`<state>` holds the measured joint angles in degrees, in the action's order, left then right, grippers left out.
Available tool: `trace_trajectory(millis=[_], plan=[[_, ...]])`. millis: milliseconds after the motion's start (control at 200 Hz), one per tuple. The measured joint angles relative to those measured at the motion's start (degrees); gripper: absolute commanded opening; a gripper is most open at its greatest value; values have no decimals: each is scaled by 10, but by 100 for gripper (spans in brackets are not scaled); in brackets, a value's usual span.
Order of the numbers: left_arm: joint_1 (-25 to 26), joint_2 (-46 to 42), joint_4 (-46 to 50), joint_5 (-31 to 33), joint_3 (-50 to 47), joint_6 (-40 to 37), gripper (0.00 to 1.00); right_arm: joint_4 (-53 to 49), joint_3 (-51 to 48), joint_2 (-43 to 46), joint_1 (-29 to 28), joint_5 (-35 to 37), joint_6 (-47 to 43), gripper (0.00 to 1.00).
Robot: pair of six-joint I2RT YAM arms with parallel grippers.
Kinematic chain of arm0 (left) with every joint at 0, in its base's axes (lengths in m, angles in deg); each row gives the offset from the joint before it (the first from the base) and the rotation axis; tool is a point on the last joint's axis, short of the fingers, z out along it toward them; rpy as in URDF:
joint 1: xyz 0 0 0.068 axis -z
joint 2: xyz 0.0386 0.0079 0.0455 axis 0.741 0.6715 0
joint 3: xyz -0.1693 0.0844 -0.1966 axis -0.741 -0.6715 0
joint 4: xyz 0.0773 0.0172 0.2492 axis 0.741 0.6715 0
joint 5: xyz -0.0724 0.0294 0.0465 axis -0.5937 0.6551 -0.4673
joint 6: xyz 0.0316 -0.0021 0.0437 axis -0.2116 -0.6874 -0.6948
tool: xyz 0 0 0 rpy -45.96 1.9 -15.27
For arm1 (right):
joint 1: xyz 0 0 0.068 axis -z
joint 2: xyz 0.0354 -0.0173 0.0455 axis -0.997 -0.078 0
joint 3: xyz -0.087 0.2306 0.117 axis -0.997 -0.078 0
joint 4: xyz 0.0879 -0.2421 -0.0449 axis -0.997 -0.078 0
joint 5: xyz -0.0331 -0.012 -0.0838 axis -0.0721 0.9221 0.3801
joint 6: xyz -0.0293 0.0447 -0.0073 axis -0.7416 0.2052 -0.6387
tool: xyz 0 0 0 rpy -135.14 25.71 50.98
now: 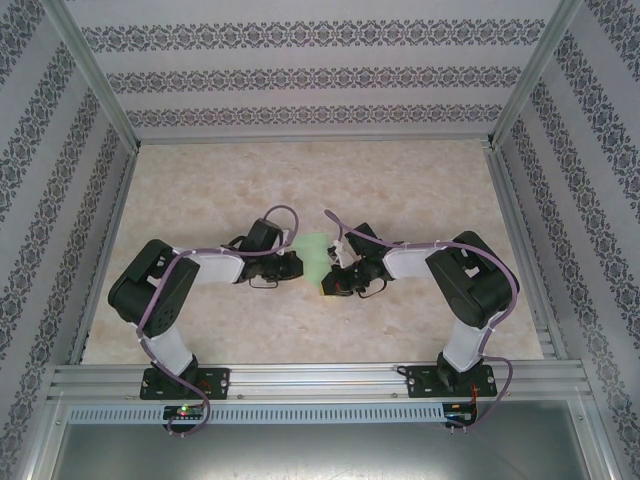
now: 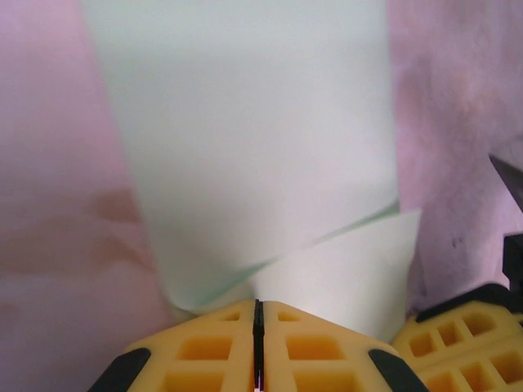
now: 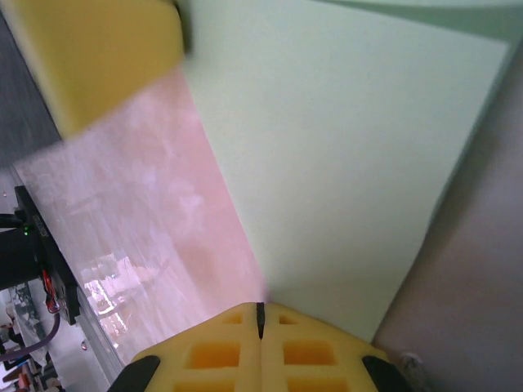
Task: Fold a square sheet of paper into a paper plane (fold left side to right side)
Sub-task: Third fold the triangle at the center of the table.
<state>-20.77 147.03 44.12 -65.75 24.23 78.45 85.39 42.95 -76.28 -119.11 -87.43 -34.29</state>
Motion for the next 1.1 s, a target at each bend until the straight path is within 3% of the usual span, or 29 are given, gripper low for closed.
trace_trajectory(millis=[190,385,585,809,1104], plan=[[-58,0,15,5,7,-20,12,0,0,0,0,0,0,0],[-68,-42,19,10,-8,-28,13,0,0,0,0,0,0,0],[-18,-78,5,1,-16,-26,13,0,0,0,0,0,0,0],[51,-22,1,-21,38,-23,13,0,0,0,0,0,0,0],[67,29,2,-17,71,-23,12,-1,0,2,0,3,0,0]])
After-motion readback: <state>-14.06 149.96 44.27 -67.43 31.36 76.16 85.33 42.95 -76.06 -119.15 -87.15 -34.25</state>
